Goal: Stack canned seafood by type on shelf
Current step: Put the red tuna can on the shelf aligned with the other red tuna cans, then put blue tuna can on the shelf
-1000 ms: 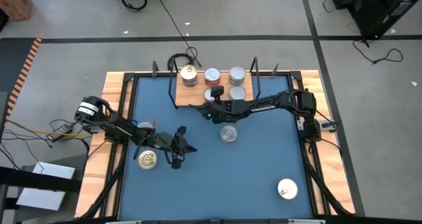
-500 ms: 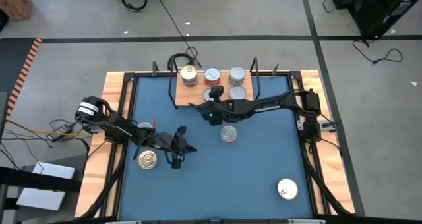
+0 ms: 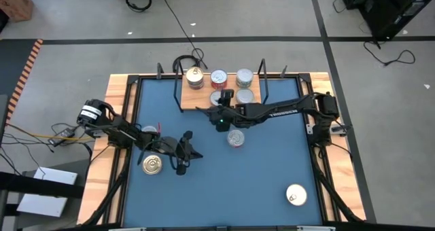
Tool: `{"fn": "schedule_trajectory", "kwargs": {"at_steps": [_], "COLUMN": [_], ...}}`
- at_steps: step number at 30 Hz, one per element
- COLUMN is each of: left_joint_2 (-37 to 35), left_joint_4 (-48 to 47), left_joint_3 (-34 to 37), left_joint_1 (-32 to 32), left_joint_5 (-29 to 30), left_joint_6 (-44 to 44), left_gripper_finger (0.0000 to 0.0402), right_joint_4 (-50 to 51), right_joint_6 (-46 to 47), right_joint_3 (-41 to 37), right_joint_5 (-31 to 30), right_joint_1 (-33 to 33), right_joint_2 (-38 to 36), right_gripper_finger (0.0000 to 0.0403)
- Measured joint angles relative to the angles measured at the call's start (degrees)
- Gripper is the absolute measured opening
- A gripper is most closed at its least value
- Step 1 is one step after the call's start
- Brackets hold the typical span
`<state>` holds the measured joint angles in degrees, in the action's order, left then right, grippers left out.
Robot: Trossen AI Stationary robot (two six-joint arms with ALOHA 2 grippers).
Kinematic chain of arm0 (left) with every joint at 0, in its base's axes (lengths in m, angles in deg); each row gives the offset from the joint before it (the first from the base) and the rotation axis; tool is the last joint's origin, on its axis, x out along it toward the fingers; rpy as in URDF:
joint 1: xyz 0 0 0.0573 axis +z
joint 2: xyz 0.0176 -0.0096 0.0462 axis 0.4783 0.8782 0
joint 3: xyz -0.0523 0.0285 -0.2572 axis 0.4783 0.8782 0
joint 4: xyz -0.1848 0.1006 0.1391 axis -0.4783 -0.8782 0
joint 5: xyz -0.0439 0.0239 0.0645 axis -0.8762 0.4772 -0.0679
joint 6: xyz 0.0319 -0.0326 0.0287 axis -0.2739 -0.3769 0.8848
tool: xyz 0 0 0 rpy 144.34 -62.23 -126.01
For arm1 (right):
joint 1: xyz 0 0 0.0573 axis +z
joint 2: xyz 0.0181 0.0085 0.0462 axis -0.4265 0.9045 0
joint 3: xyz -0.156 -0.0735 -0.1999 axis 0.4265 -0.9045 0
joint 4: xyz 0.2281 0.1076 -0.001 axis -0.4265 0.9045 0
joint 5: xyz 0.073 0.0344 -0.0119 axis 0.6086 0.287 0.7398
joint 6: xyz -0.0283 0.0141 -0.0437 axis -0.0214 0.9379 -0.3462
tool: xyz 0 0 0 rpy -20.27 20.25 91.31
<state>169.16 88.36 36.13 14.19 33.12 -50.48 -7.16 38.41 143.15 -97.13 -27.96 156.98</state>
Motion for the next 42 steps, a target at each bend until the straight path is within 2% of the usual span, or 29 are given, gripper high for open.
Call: {"fn": "schedule_trajectory", "kwargs": {"at_steps": [3,7,8,14,20,25,29,35,38,42], "left_joint_2": [-0.02,-1.84,-2.94,-10.65,-16.96,-19.87,-20.48,-20.48,-20.48,-20.48], "left_joint_4": [0.01,-1.50,-2.60,-10.40,-20.25,-28.39,-39.29,-58.44,-70.88,-83.59], "left_joint_3": [0.00,-0.03,-0.07,-0.07,-0.07,-1.10,-5.47,-14.54,-20.31,-26.67], "left_joint_1": [-0.40,-2.55,-3.20,-6.34,-8.12,-10.04,-12.15,-16.19,-19.27,-23.77], "left_joint_5": [-1.05,-1.33,-1.35,-1.05,-0.09,0.87,2.34,2.52,2.50,2.50], "left_joint_6": [-0.03,-0.05,-0.04,-0.06,-2.65,-3.89,-4.75,-8.54,-14.36,-26.36], "left_gripper_finger": [0.0007,0.0007,0.0007,0.0007,0.0007,0.0007,0.0007,0.0007,0.0007,0.0007], "right_joint_4": [1.65,0.09,-0.36,-3.03,-6.44,-10.43,-10.94,-10.85,-11.03,-10.03], "right_joint_6": [6.02,7.79,8.21,9.69,7.86,6.18,6.16,6.54,8.34,11.37], "right_joint_3": [0.00,-2.47,-3.67,-9.41,-12.68,-13.88,-13.90,-13.90,-13.90,-13.90], "right_joint_5": [5.70,12.00,12.83,13.79,13.89,18.42,21.04,21.25,21.28,21.26], "right_joint_1": [1.42,2.42,2.44,-0.05,-5.18,-9.09,-10.94,-10.12,-7.78,-3.38], "right_joint_2": [-1.33,-2.55,-2.93,-3.97,-3.89,-3.89,-3.89,-5.72,-8.55,-11.47], "right_gripper_finger": [0.0111,0.0023,0.0013,0.0008,0.0006,0.0003,0.0003,0.0003,0.0003,0.0005]}}
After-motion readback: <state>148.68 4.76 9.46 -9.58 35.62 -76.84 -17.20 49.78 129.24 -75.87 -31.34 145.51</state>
